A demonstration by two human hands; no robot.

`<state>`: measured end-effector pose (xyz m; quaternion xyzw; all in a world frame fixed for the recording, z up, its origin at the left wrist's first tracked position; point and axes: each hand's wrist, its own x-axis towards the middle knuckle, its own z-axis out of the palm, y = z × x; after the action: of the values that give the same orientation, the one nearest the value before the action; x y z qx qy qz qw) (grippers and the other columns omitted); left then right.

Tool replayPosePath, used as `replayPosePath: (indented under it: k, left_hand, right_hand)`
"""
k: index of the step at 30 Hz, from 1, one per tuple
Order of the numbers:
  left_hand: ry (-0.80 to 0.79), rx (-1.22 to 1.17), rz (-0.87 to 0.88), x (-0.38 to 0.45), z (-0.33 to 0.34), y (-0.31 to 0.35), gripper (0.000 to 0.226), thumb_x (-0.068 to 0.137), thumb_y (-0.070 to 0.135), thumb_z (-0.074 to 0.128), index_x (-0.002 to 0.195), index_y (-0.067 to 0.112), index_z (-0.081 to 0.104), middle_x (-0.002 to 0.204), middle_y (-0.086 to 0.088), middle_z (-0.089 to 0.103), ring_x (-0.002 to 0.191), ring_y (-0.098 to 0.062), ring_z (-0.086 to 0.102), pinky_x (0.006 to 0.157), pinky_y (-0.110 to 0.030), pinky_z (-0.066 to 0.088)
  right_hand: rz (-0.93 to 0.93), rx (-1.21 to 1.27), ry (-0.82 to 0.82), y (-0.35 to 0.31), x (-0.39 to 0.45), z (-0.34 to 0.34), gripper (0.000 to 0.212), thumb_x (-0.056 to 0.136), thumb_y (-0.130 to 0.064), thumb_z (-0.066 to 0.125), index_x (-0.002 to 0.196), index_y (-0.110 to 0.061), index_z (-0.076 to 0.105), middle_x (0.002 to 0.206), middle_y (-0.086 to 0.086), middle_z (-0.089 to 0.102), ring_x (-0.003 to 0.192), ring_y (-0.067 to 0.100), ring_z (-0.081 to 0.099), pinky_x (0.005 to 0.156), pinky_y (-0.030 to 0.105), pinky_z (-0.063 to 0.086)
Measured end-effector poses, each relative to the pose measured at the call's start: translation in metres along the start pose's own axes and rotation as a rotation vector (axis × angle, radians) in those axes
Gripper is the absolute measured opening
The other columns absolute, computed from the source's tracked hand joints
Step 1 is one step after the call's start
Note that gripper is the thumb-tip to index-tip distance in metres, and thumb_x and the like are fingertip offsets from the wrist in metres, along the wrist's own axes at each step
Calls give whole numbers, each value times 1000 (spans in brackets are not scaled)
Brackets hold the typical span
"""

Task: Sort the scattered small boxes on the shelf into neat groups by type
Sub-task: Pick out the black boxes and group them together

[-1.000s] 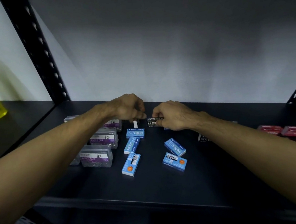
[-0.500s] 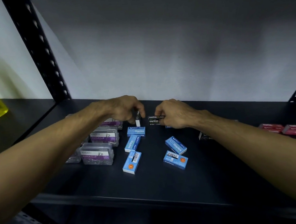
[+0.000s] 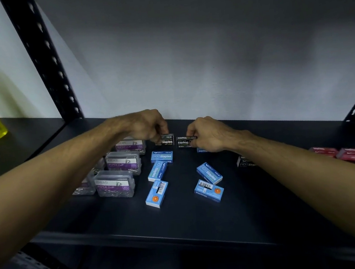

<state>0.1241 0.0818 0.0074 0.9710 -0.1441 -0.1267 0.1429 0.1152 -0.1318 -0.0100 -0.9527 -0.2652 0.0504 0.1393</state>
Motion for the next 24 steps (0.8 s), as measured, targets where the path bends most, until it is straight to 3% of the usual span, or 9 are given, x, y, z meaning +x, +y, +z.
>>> replayPosePath:
  k: [5, 10, 14, 20, 24]
  left_hand:
    - [-4, -115, -1, -8, -9, 2, 31, 82, -6, 69, 108, 10, 73, 95, -4, 76, 86, -12, 69, 87, -29, 55]
    - [29, -88, 1, -19, -16, 14, 37, 83, -15, 60, 115, 1, 67, 98, -20, 73, 66, -1, 65, 60, -6, 47]
    - [48, -121, 32, -30, -20, 35, 37, 82, -18, 58, 116, -3, 65, 99, -28, 71, 58, 8, 64, 58, -5, 45]
    - [56, -130, 85, -42, -15, 83, 36, 83, -11, 60, 112, 9, 67, 90, -9, 76, 67, 5, 66, 64, -7, 46]
    - [21, -114, 143, -43, 4, 119, 35, 85, -10, 59, 110, 12, 69, 90, -5, 77, 78, -6, 70, 72, -15, 52]
  right_hand:
    - [-2, 62, 53, -1, -10, -11, 8, 89, -15, 66, 94, -21, 67, 77, -6, 62, 71, 12, 59, 57, 25, 42]
    - [13, 83, 81, 1, -33, -29, 7, 90, -16, 67, 96, -20, 67, 80, -6, 63, 72, 10, 57, 59, 24, 42]
    - [44, 88, 86, 6, -63, -46, 7, 90, -20, 67, 97, -20, 68, 86, -5, 66, 80, 12, 61, 71, 29, 50]
    - [105, 68, 81, 17, -116, -67, 4, 84, -22, 69, 88, -22, 70, 81, -2, 69, 77, 16, 63, 68, 29, 51]
    - [157, 40, 64, 32, -150, -74, 9, 78, -27, 76, 83, -23, 71, 79, -5, 70, 76, 14, 64, 64, 29, 51]
